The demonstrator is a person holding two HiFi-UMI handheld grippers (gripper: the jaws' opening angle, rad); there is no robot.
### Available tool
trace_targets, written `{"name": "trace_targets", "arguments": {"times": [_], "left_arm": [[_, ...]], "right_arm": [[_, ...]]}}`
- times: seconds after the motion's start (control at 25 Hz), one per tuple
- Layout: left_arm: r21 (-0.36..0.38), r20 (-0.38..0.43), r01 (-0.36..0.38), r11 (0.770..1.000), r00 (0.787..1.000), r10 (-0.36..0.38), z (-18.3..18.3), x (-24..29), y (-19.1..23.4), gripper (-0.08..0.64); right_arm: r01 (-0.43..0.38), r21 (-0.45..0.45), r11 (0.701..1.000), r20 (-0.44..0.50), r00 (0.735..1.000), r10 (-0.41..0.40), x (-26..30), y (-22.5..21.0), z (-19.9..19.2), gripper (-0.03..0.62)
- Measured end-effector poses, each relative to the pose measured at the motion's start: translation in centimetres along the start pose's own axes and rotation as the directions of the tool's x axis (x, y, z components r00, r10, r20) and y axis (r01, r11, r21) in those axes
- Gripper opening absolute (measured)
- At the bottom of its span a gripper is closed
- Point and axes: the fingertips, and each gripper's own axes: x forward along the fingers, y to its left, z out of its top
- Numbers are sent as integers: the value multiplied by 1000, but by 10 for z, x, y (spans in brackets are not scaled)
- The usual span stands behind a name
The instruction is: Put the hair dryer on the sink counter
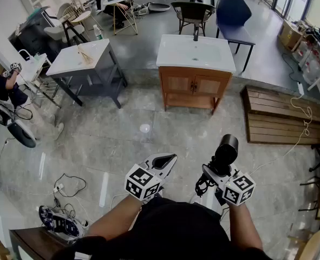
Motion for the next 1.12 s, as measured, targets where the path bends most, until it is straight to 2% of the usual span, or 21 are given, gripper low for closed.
{"name": "trace_targets", "arguments": {"times": [0.4,0.68,0.8,0.96,1.12], "left_arm": [[4,6,2,1000,1000,-2,0,-3,6,0],[-1,4,15,1000,1000,-15,1,-4,16,0],[2,4,25,1000,1000,-25,1,-8,24,0],[8,3,36,999,999,-36,3,-16,41,0],[16,1,56,998,998,-56,5,-25,58,0]], "right_arm": [[28,9,1000,8,1000,-28,3,-4,2,210],[1,72,997,49,999,-5,11,1,9,210],[4,45,999,68,998,-7,19,9,16,210],[29,-18,999,45,999,-29,35,18,19,209],[52,-14,999,46,998,-52,51,27,22,209]]}}
